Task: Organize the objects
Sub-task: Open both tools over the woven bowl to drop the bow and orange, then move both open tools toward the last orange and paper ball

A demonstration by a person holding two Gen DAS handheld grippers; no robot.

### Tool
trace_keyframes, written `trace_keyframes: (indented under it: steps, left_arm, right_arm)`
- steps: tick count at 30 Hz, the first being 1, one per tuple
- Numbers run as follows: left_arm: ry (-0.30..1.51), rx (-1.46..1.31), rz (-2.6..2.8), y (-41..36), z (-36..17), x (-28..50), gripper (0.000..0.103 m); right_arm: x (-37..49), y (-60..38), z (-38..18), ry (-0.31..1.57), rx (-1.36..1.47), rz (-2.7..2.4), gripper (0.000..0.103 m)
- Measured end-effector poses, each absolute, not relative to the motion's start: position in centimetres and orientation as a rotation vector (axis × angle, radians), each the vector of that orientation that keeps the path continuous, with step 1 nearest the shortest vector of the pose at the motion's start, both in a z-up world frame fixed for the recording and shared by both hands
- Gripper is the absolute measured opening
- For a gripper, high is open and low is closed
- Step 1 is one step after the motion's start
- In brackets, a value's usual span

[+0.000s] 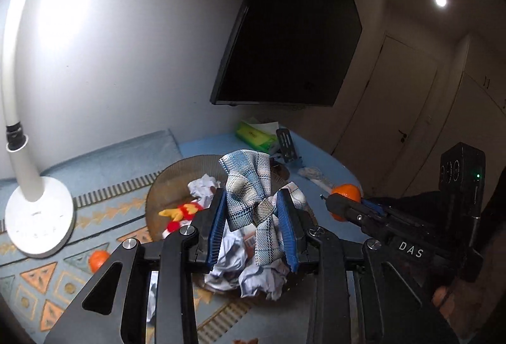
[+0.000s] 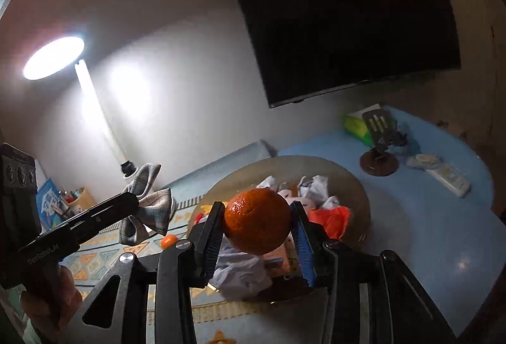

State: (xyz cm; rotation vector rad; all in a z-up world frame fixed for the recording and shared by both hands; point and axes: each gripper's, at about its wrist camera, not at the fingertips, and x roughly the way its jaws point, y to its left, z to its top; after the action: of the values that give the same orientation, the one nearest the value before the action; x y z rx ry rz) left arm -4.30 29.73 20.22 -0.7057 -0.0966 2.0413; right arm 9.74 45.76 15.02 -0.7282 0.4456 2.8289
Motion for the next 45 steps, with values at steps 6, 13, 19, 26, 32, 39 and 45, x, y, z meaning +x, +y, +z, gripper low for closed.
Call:
trace_keyframes:
  steps: [6, 13, 19, 26, 32, 39, 45]
  left_arm:
    - [-0.09, -0.791, 2.017, 31.4, 17.6, -6.2, 0.061]
    - [-0.195, -0.74, 2.202, 18.7, 15.8, -2.5, 0.102]
    - [-0.256, -0.94, 2.371, 8.6, 9.7, -1.9, 0.102]
    - [-0.28, -0.956, 2.401, 6.4, 6.6, -1.0, 0.102]
    - [-0.271, -1.059, 2.459, 6.1, 6.1, -1.7, 0.102]
    - [-0.296, -1.066, 2.422, 5.9, 6.0, -1.9, 0.102]
    - [-0.286, -1.073, 2.411, 6.2, 5.9, -1.9, 0.102]
  right_arm:
    - [5.9, 48.1, 12.6, 0.399, -0.909, 2.735, 0.041]
    - [9.1, 47.3, 12.5, 0.402, -0.884, 2.76, 0.052]
    - [12.7, 39.8, 13.0, 0.372, -0.819, 2.952, 0.09]
    - [10.9, 29.8, 7.5, 0.229, -0.921, 3.09, 0.103]
    - [6.9, 29.7, 1.6, 0.093, -1.132, 2.882, 0.103]
    - [4.8, 31.9, -0.5, 0.241, -1.313, 2.765, 0.103]
    - [5.1, 30.8, -0.3, 0.154, -1.318, 2.786, 0.103]
